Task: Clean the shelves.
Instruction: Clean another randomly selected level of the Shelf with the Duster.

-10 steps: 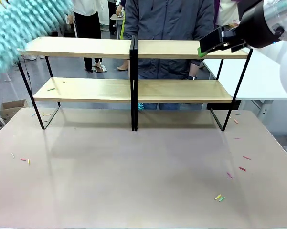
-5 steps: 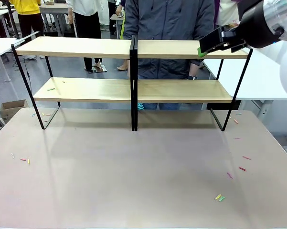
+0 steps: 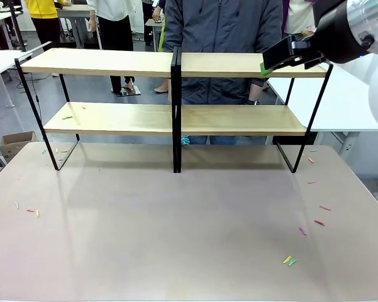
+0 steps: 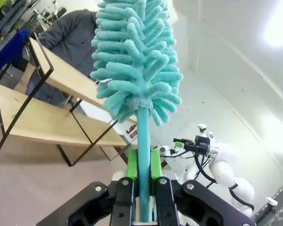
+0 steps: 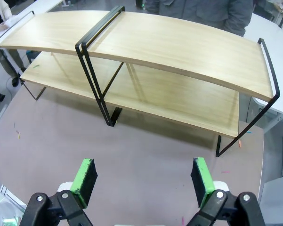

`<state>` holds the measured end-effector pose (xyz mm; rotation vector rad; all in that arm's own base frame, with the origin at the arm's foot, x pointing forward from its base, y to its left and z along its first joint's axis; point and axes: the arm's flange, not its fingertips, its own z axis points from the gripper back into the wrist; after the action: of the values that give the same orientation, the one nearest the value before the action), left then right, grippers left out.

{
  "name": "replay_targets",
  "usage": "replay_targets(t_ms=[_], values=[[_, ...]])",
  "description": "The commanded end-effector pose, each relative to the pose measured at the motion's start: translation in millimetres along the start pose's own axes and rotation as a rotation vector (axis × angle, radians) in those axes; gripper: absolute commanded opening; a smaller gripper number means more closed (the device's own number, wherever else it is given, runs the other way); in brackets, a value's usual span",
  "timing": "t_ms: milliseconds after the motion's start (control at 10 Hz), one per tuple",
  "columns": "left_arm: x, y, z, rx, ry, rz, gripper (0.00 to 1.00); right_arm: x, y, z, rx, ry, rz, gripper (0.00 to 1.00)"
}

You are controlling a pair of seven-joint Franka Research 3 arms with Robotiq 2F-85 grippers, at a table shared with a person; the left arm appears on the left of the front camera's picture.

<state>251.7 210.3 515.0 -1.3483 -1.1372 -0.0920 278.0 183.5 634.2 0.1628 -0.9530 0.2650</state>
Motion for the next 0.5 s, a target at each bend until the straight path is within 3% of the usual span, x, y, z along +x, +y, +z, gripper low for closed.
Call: replay_targets(t_ms=[0,200,400], values=[[-26.1,-4.1,-32.6,0.012,0.214,-0.024,0.13,0.7,0.2,-0.2,0.004,0.001,-0.003,1.0],[-79.4,-0.8,-87.6,0.064,0.558,-0.066,0.13,0.7,0.2,-0.2,0.004,0.001,-0.003,1.0],[-116.7,10.8,-120.1,0.107,0.778,-0.069,0.13,0.7,0.2,-0.2,0.004,0.001,-0.003,1.0]])
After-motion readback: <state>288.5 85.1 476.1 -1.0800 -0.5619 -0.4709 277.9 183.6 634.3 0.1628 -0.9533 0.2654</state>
